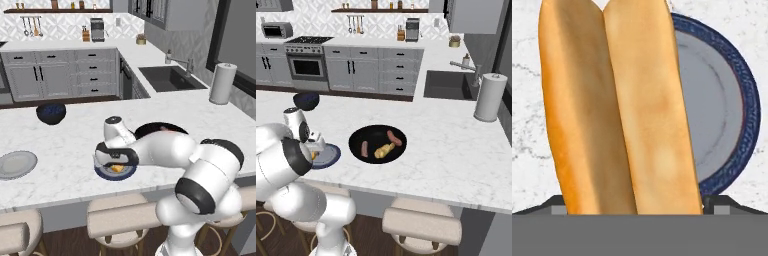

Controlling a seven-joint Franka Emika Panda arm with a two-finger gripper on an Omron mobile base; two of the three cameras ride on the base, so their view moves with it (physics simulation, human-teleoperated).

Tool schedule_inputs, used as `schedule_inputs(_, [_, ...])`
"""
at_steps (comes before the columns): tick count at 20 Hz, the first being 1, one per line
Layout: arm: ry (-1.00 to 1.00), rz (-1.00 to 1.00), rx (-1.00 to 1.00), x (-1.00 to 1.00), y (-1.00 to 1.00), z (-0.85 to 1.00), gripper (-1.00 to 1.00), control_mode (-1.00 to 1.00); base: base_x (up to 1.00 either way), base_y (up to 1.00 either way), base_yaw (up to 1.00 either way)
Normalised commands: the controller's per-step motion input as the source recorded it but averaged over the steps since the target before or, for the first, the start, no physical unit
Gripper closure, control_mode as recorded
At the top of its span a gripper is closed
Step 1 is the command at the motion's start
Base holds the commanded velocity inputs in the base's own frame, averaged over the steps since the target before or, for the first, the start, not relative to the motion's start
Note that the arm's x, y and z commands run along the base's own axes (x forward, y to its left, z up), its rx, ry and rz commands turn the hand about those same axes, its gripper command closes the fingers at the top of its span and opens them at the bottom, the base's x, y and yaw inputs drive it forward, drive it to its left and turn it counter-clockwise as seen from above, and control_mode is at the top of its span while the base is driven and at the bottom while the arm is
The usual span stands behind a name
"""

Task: Place one bun and one sausage from the bowl on each plate.

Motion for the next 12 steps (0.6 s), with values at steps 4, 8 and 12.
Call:
schedule_inputs(4, [0.16, 0.00, -0.01, 0.19, 0.05, -0.04, 1.00, -1.00, 0.00, 0.00, 0.00])
schedule_inputs(8, [0.00, 0.00, -0.03, 0.04, 0.18, -0.34, 1.00, -1.00, 0.00, 0.00, 0.00])
schedule_inputs(12, [0.00, -0.01, -0.01, 0.00, 0.06, -0.47, 1.00, -1.00, 0.00, 0.00, 0.00])
